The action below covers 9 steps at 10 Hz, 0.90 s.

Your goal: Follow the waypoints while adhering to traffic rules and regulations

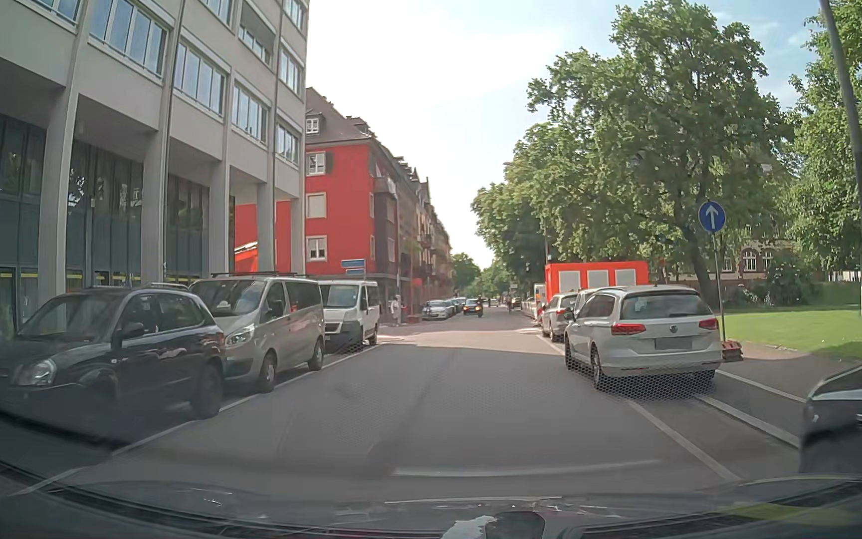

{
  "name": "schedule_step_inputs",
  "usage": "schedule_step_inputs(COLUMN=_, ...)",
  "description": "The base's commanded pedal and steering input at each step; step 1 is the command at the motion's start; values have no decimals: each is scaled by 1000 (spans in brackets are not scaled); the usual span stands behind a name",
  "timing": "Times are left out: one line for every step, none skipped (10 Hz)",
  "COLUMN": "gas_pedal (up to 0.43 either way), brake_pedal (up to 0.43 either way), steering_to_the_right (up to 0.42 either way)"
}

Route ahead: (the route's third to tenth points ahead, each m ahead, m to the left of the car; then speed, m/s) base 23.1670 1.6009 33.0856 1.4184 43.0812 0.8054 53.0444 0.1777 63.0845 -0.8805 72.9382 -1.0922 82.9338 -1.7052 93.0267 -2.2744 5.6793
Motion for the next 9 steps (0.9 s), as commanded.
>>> schedule_step_inputs(gas_pedal=8, brake_pedal=0, steering_to_the_right=-15)
schedule_step_inputs(gas_pedal=0, brake_pedal=0, steering_to_the_right=-10)
schedule_step_inputs(gas_pedal=0, brake_pedal=0, steering_to_the_right=-5)
schedule_step_inputs(gas_pedal=0, brake_pedal=0, steering_to_the_right=-1)
schedule_step_inputs(gas_pedal=0, brake_pedal=0, steering_to_the_right=0)
schedule_step_inputs(gas_pedal=0, brake_pedal=0, steering_to_the_right=0)
schedule_step_inputs(gas_pedal=0, brake_pedal=0, steering_to_the_right=0)
schedule_step_inputs(gas_pedal=0, brake_pedal=0, steering_to_the_right=3)
schedule_step_inputs(gas_pedal=0, brake_pedal=0, steering_to_the_right=6)
